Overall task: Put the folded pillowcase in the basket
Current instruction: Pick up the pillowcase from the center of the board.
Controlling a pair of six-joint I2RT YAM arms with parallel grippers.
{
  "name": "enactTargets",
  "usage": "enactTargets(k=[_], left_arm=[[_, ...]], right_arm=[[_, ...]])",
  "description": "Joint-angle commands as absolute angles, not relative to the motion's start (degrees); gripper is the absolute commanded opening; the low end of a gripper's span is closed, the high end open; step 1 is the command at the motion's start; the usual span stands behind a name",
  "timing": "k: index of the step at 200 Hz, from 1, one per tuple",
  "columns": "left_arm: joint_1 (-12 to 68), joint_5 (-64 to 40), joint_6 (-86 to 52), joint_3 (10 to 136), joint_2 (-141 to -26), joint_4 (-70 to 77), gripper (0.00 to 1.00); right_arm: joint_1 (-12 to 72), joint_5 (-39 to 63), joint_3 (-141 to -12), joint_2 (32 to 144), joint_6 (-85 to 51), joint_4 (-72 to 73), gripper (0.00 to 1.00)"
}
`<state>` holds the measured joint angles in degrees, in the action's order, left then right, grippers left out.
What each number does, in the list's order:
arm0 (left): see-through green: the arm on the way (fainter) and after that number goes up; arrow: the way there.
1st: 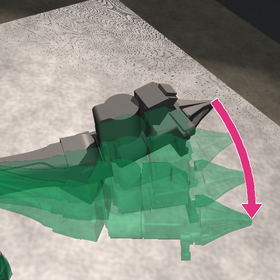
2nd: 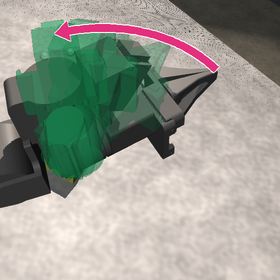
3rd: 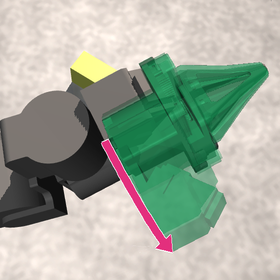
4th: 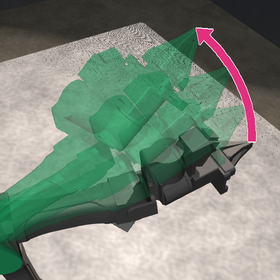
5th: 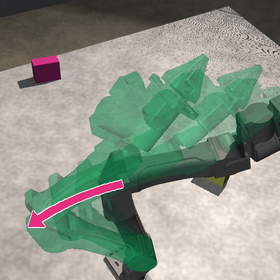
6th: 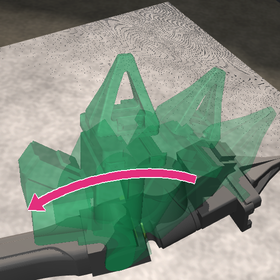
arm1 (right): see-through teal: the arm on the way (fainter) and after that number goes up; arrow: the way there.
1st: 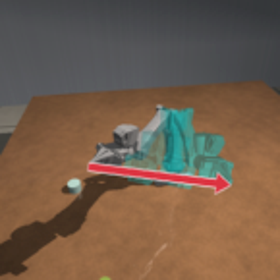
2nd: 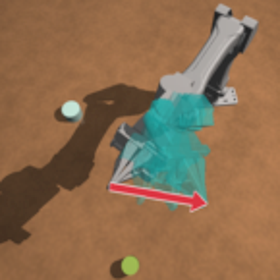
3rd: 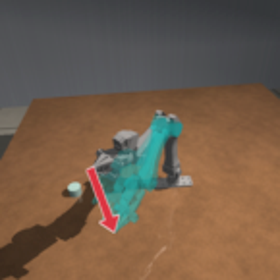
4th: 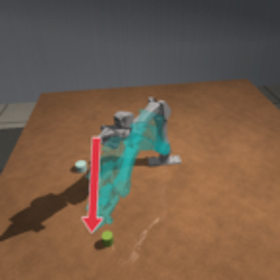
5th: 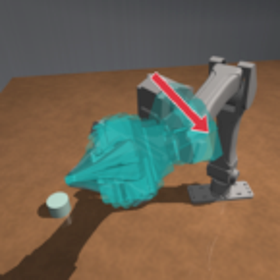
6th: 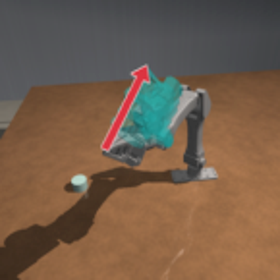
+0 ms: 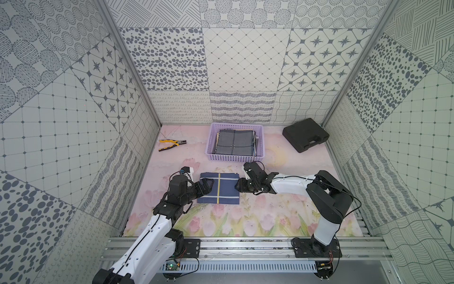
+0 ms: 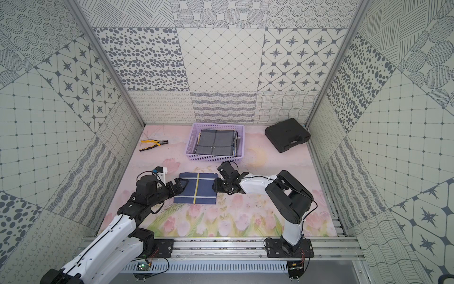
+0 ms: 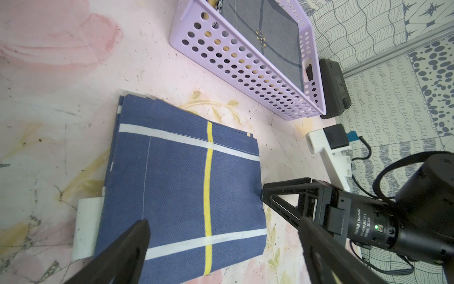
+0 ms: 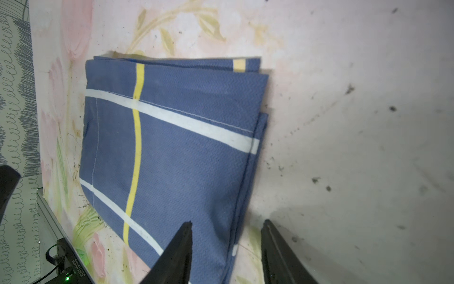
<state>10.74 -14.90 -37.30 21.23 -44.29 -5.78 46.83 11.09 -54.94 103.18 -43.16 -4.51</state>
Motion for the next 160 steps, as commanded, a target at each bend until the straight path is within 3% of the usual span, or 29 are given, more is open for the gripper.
enactTargets(k=[1, 60, 134, 160], left_arm=[[10.8, -14.6, -37.4, 20.8, -44.5, -5.0, 0.99], [10.9, -14.5, -37.4, 20.1, -44.2, -4.7, 0.99], [10.9, -14.9, -37.4, 20.1, -44.0, -5.0, 1.00], [10.8, -15.4, -36.9, 20.7, -44.0, -5.7, 0.99]], right_arm=[[47.2, 11.1, -56.6, 104.7, -43.3, -2.2, 0.45], [47.1, 11.0, -57.2, 107.2, -43.7, -0.9, 0.29], [46.9, 9.1, -54.5, 104.4, -41.9, 0.3, 0.02], [45.9, 9.8, -52.8, 102.1, -40.4, 0.6, 0.00]])
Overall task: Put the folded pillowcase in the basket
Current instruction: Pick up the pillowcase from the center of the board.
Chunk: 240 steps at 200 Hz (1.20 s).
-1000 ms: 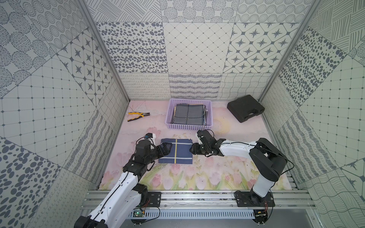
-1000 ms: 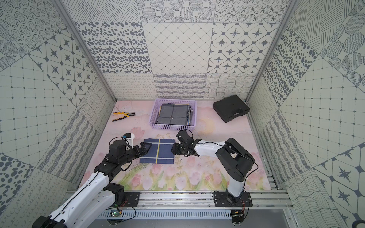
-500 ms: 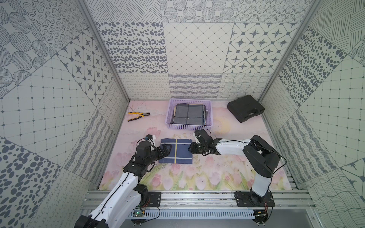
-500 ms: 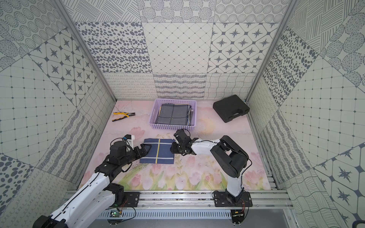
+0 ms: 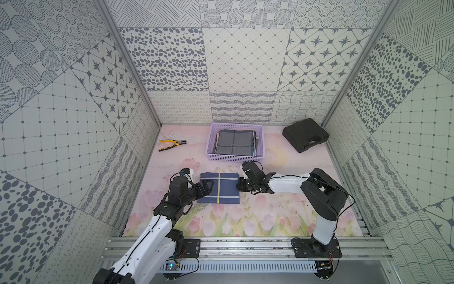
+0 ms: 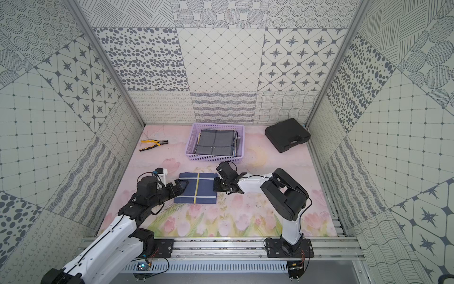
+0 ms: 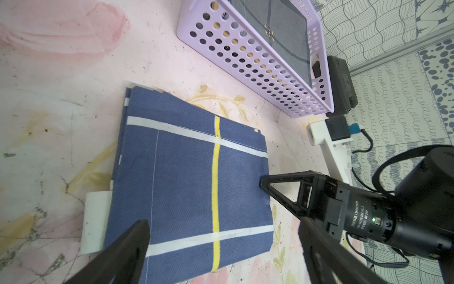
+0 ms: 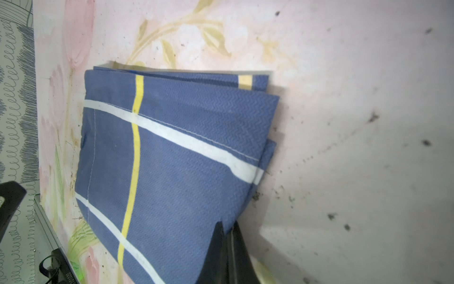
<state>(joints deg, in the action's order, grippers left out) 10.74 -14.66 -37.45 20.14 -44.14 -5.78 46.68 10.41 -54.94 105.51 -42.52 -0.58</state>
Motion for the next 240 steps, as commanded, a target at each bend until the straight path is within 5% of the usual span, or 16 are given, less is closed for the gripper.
enactTargets(k=[1, 105, 189, 240], left_arm=[[10.8, -15.4, -36.9, 20.7, -44.0, -5.7, 0.99], [15.9, -15.8, -36.7, 22.5, -50.9, -3.6, 0.98], [25.5, -7.7, -37.9, 26.6, -63.9, 0.1, 0.89], [29.4, -2.2, -37.5, 29.7, -72.0, 2.7, 0.76]], right_arm=[[45.8, 9.8, -52.8, 102.0, -40.3, 0.6, 0.00], [34.5, 14.6, -40.8, 87.8, -28.4, -4.0, 0.00], [30.3, 14.7, -37.4, 84.4, -27.9, -5.4, 0.00], [30.2, 14.8, -37.4, 84.7, -27.8, -5.2, 0.00]])
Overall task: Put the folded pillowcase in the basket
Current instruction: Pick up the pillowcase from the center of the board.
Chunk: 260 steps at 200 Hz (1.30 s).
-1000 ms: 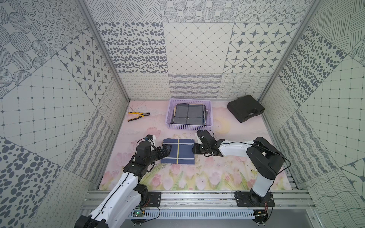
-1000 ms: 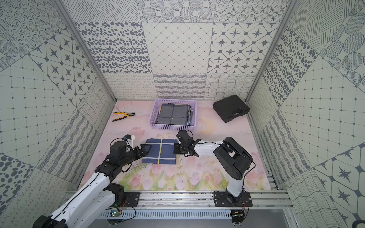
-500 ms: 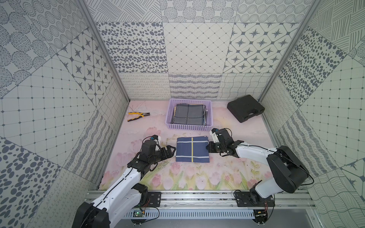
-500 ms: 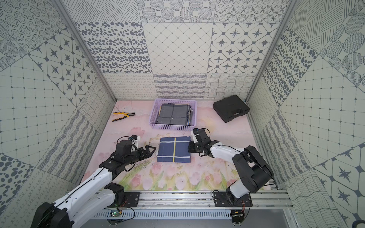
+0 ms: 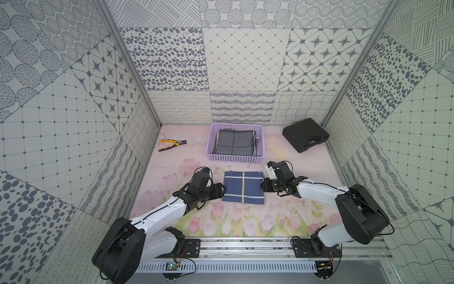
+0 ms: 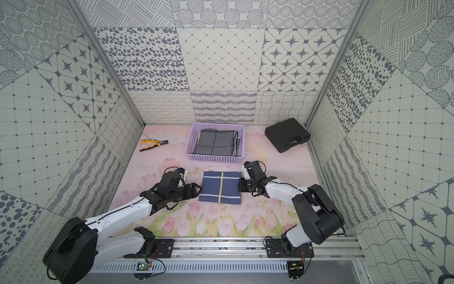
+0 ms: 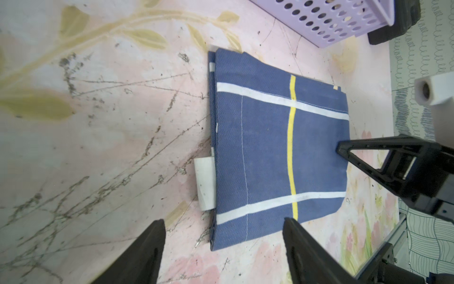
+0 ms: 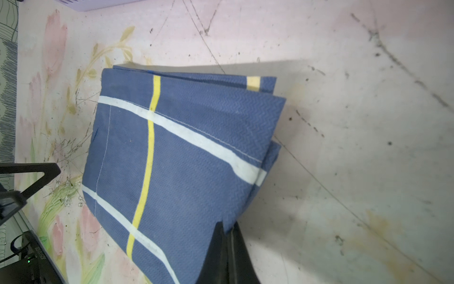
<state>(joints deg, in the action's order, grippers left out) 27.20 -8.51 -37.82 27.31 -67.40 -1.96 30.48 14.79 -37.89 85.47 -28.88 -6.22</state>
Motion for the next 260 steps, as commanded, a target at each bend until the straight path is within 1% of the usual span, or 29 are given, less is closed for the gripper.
enactTargets(k=[1, 55, 107, 136, 154, 168, 206, 260], left_arm=[[29.4, -2.1, -37.4, 29.8, -72.2, 2.8, 0.75], [30.3, -1.4, -36.4, 33.8, -81.9, 5.7, 0.62], [31.0, -1.3, -36.2, 36.3, -88.5, 7.5, 0.52], [31.4, -1.2, -36.4, 36.9, -90.4, 7.9, 0.39], [31.4, -1.2, -36.5, 37.0, -91.2, 8.1, 0.29], [31.5, -1.1, -36.8, 36.9, -91.4, 8.0, 0.19], [31.8, -1.0, -37.2, 36.4, -90.5, 7.9, 0.00], [31.9, -1.8, -38.0, 35.7, -86.8, 7.7, 0.00]], right_arm=[[30.2, 14.8, -37.4, 84.7, -27.8, -5.2, 0.00], [30.2, 14.9, -37.4, 84.8, -28.0, -5.2, 0.00], [30.1, 14.9, -37.3, 84.7, -28.1, -5.2, 0.00], [30.1, 15.0, -37.3, 84.6, -28.1, -5.2, 0.00], [30.1, 14.9, -37.3, 84.7, -28.1, -5.2, 0.00], [30.1, 14.9, -37.3, 84.6, -28.1, -5.2, 0.00], [30.1, 15.0, -37.0, 84.0, -28.5, -5.2, 0.00], [30.1, 14.7, -36.4, 81.2, -29.2, -5.7, 0.00]])
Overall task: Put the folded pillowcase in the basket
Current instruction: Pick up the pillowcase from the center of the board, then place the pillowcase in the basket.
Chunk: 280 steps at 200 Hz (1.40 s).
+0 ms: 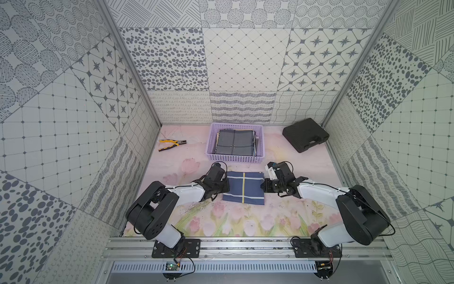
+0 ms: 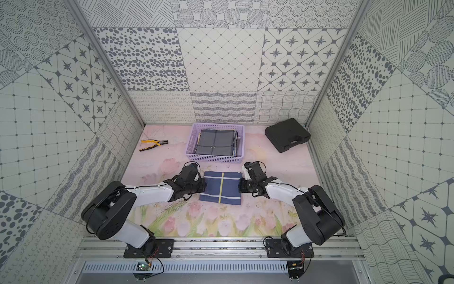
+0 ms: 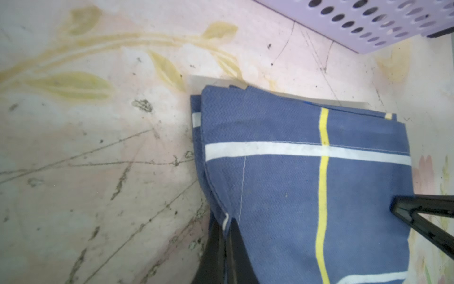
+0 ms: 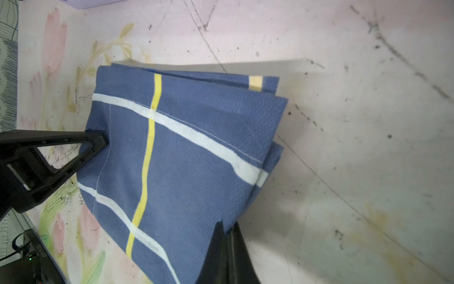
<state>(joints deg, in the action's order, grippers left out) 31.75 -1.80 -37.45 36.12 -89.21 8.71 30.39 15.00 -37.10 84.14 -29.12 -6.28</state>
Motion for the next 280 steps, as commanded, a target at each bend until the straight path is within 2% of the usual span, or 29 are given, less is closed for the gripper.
enactTargets(k=[1, 104, 163, 224, 280], left_arm=[[31.9, -1.8, -38.0, 35.7, -86.7, 7.7, 0.00], [31.9, 0.0, -37.1, 35.4, -71.4, 2.0, 0.00], [31.8, 2.6, -34.7, 38.3, -64.8, -2.1, 0.00], [30.2, 1.9, -31.9, 43.0, -67.1, -3.3, 0.00], [24.4, -2.3, -29.7, 47.7, -73.2, -0.8, 0.00]], right_arm=[[30.1, 14.6, -36.4, 81.1, -29.2, -5.8, 0.00], [30.1, 11.0, -37.5, 67.9, -29.2, -10.7, 0.00], [30.1, 9.3, -40.4, 64.5, -28.8, -11.8, 0.00], [30.1, 8.3, -45.1, 66.2, -27.8, -11.7, 0.00], [28.3, 9.8, -51.5, 73.4, -26.6, -9.5, 0.00]])
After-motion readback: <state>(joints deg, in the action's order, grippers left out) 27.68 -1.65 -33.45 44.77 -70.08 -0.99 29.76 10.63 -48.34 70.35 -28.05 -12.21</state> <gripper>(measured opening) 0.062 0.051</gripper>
